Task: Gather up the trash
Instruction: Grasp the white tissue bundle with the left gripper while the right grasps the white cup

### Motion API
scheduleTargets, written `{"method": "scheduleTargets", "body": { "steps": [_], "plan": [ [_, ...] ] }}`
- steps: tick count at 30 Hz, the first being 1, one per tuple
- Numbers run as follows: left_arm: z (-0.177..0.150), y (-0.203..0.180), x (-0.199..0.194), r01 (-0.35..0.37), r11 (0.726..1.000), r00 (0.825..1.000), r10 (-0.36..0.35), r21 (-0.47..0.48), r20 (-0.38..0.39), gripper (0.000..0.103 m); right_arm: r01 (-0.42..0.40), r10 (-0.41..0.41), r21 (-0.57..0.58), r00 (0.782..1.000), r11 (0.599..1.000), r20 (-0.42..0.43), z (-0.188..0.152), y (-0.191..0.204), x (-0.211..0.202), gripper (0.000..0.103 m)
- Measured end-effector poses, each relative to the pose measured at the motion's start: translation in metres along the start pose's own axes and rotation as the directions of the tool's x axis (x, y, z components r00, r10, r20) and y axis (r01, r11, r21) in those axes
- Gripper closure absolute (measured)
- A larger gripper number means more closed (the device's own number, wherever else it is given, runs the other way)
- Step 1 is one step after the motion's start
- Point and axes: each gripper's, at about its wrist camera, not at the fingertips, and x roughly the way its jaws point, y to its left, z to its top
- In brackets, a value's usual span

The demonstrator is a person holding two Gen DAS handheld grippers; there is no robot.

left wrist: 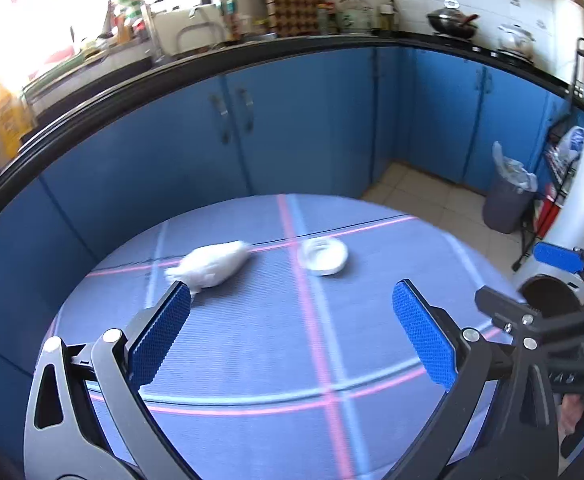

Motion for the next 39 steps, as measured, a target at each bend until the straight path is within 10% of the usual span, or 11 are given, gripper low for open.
{"method": "scheduleTargets", "body": {
  "steps": [7, 29, 39],
  "plan": [
    [-0.004, 0.041, 0.017, -0.009, 0.999, 1.000, 0.009, -0.036, -0.008, 0.004, 0.003, -0.006, -0.042, 0.998, 0.999, -0.055, 0.014, 0.039, 0.033, 0.022],
    [0.014, 0.092, 0.107, -0.038, 0.999, 0.996, 0.037, -0.020, -0.086, 0.005, -0.052, 0.034, -0.108, 0.987, 0.993, -0.159, 0.045, 0.092, 0.113, 0.023],
    [0.012, 0.098, 0.129, 0.005, 0.999, 0.990, -0.012, -0.052, -0.139, 0.017, -0.065, 0.042, -0.154, 0.988, 0.986, -0.148, 0.048, 0.104, 0.119, 0.046]
  ]
}}
